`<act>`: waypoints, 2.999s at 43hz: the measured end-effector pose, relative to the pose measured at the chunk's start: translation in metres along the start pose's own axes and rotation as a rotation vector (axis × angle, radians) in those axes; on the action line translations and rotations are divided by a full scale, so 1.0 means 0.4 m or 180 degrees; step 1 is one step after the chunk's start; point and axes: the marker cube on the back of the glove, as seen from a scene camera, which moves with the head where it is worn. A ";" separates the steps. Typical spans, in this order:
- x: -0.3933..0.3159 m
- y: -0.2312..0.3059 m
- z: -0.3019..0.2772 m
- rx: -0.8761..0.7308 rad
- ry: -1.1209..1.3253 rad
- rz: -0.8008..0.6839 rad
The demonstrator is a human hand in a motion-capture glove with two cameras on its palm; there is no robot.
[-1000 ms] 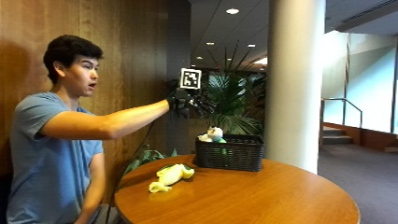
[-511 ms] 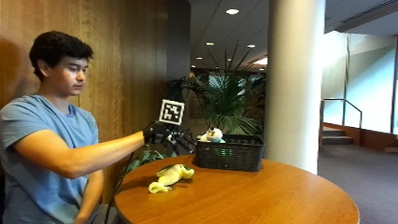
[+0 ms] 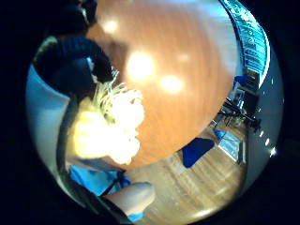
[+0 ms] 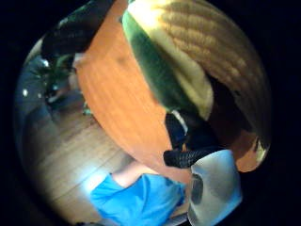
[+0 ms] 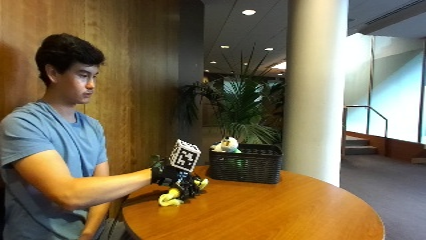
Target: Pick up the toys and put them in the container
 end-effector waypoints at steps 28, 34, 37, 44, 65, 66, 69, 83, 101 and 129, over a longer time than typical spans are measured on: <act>0.044 -0.004 -0.343 0.0585 0.0026 0.0018; 0.056 -0.028 -0.472 0.0664 0.0198 0.0392; 0.047 -0.051 -0.539 0.0762 0.0184 0.0513; -0.031 -0.121 -0.679 0.1009 -0.0043 0.0483; -0.365 -0.385 -0.873 0.1658 -0.0108 0.0061; -0.368 -0.398 -0.876 0.1689 -0.0131 0.0036; -0.318 -0.416 -0.868 0.1747 -0.0268 -0.0049; -0.328 -0.556 -0.772 0.1450 -0.0116 -0.0318; -0.276 -0.473 -0.792 0.1644 -0.0181 -0.0257; 0.071 -0.043 -0.634 0.1378 -0.0105 0.0875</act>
